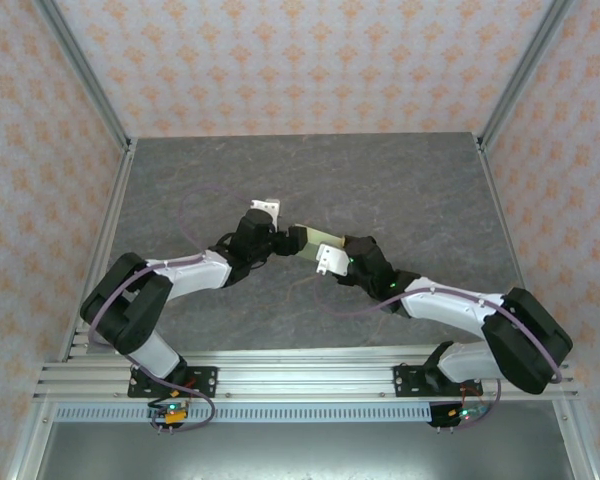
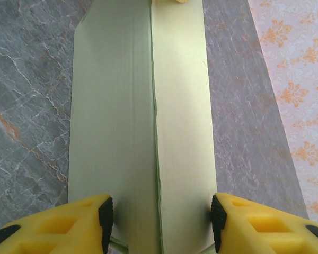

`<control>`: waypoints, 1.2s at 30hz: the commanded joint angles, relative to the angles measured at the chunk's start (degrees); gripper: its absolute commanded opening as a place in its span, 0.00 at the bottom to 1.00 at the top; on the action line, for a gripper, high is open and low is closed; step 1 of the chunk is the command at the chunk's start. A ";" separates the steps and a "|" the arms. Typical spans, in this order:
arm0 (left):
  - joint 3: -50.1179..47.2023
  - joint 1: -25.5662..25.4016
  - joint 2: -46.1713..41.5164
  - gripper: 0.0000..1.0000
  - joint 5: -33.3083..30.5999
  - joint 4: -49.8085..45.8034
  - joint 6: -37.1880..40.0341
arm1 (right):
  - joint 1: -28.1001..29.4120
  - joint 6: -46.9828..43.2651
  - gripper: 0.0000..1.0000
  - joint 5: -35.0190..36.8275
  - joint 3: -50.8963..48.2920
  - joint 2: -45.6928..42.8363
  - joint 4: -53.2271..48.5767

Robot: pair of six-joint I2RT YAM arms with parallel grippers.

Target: Fold the paper box

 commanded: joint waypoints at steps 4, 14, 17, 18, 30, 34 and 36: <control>-3.26 0.13 3.60 0.81 -4.94 -5.68 0.29 | -2.04 5.83 0.57 -11.42 -1.19 -10.68 -3.99; -2.89 0.17 3.31 0.82 -4.84 -6.60 0.71 | -14.02 24.84 0.37 -29.39 4.79 -11.07 -2.15; -2.86 0.15 3.26 0.82 -4.95 -6.67 0.61 | -14.00 24.10 0.32 -28.34 4.29 -6.46 -0.07; -2.81 0.14 3.27 0.82 -4.92 -6.63 0.60 | -14.04 23.55 0.32 -27.75 3.60 -3.77 0.63; -1.18 0.16 3.74 0.84 -3.54 -7.82 1.12 | -14.04 19.31 0.27 -25.24 5.05 -5.77 -5.31; -0.64 0.16 3.25 0.86 -2.34 -8.09 1.14 | -13.98 17.99 0.30 -28.97 8.41 -6.43 -7.54; -0.41 0.17 2.67 0.86 -1.45 -8.33 1.18 | -13.99 16.71 0.31 -28.61 9.44 -3.22 -8.57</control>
